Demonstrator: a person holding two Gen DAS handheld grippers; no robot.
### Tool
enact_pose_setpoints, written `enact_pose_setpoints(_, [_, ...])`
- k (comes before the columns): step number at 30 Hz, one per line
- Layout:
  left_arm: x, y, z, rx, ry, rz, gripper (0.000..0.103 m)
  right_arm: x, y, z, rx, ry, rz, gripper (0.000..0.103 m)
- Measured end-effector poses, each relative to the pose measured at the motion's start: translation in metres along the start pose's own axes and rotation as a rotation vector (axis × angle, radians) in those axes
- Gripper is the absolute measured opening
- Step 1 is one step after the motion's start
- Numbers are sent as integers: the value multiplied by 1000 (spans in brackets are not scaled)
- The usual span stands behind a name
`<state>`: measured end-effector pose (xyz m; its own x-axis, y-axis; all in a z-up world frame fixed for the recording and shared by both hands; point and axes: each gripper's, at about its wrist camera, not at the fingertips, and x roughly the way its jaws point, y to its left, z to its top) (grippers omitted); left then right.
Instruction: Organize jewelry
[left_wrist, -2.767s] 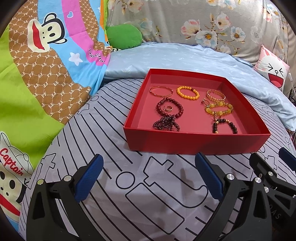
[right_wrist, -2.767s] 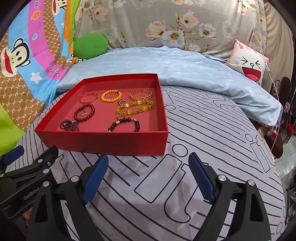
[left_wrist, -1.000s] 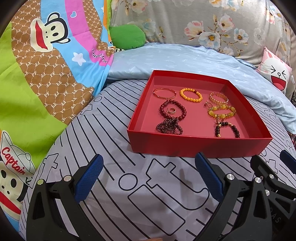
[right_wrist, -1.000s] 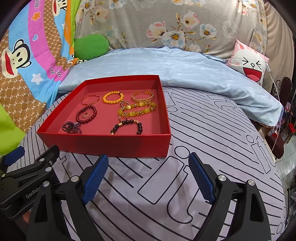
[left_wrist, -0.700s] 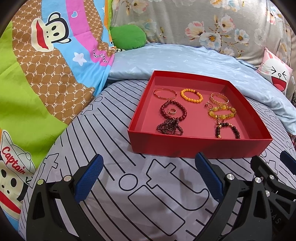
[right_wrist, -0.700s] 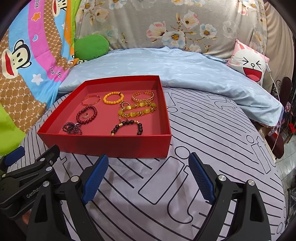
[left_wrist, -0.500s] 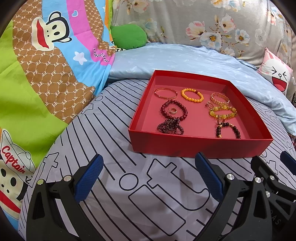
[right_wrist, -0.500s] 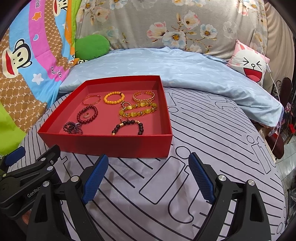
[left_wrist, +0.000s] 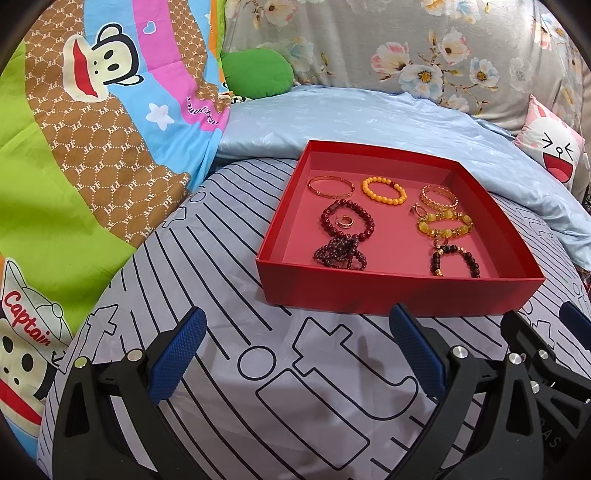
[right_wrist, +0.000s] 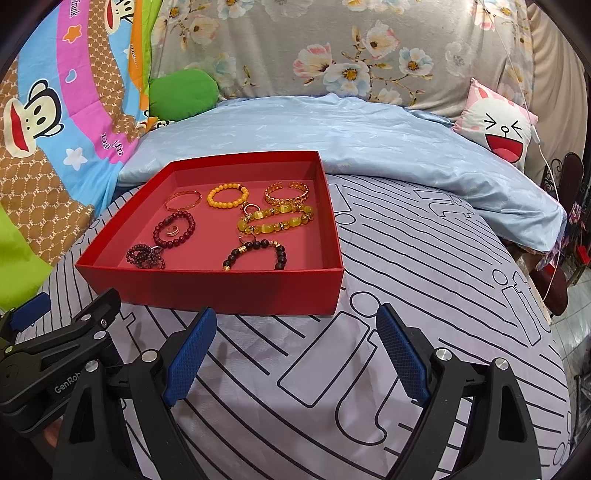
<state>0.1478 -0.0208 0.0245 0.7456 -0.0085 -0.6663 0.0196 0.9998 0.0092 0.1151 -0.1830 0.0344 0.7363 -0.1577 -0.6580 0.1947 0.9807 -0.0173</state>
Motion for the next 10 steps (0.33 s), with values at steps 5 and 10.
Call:
enact_pose_setpoints(5, [-1,0,0,-6,4,-3,95,0,-1,0,-1,-1,-1,85])
enact_pose_setpoints(10, [-2,0,1,-14,4,-8,95,0,-1,0,0,-1,-1,85])
